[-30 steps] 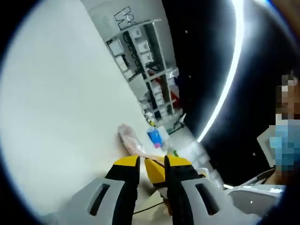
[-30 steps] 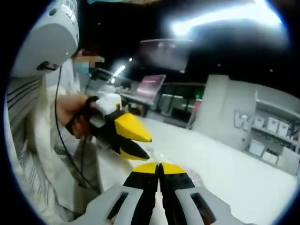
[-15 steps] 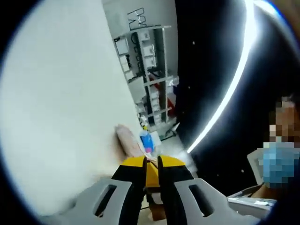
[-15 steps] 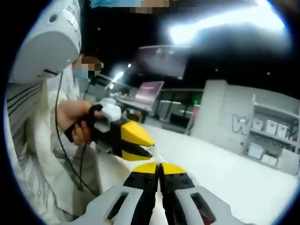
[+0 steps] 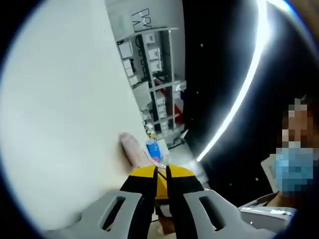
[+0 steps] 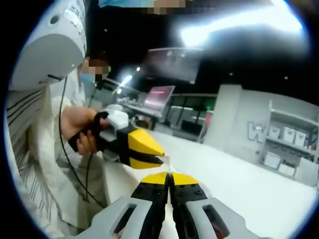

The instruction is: Open the resealable bag by pulling the two sides of the seal apart until the entire bag opening is separated and visibly accessible.

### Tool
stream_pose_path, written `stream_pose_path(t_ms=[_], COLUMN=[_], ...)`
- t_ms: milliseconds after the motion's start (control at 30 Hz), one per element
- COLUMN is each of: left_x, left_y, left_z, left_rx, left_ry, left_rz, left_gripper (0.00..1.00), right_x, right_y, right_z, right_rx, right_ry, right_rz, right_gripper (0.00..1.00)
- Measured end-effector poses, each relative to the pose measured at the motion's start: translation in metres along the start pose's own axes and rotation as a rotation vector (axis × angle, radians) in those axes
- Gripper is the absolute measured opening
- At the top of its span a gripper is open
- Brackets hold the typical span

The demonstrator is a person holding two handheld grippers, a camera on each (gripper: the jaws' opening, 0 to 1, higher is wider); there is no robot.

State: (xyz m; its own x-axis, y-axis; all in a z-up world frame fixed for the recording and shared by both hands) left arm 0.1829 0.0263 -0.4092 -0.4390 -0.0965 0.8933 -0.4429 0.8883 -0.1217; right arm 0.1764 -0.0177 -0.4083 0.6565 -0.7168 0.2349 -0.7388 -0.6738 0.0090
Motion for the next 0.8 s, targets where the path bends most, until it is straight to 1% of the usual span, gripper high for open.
stream_pose_path(t_ms=[33,100,200,400,533,800], left_x=[-0.0015,-0.0022,-0.0012,0.0011,0.0027,0.004], left_y=[0.0001,-0.0001,-0.0008,-0.0024,-0.004,-0.0068], left_z=[-0.0022,-0.0015,-0.0003,0.0013,0.0,-0.0003], left_rx=[0.001,0.003,0.011,0.01,0.011,0.004], left_ry=[0.0,-0.004,-0.006,-0.004,0.016,0.024], left_rz=[-0.001,-0.004,-0.001,0.007,0.011,0.008], left_gripper=[0.06,0.02,0.01,0.02,0.04,0.04], right_x=[0.0001,0.0001,-0.0011,-0.0015,-0.0013,-0.0006], right_y=[0.0001,0.0006,0.0014,0.0024,0.0035,0.0039], right_z=[0.0,0.0001,0.0001,-0.0004,-0.0017,-0.0022], right_rx=[0.0,-0.003,-0.003,-0.007,-0.004,-0.01], right_ry=[0.0,0.0,0.006,0.012,0.019,0.035], right_rz=[-0.001,-0.004,-0.013,-0.022,-0.028,-0.034], right_gripper=[0.0,0.0,0.0,0.0,0.0,0.0])
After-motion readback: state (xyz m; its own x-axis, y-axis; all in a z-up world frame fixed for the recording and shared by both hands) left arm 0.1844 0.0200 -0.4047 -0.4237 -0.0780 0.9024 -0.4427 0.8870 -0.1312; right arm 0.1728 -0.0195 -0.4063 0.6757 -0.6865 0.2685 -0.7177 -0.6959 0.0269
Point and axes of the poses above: the point that each gripper's makers call its tool centre point, and the gripper's own axes: y roughly backward along the fingers, x roughly to its right, z roughly out of its underside, the point moved 2 cm from there along y, roughly backward along the fingers, and after that the axes turned 6 degrees about -y, right-handed, at the moved point
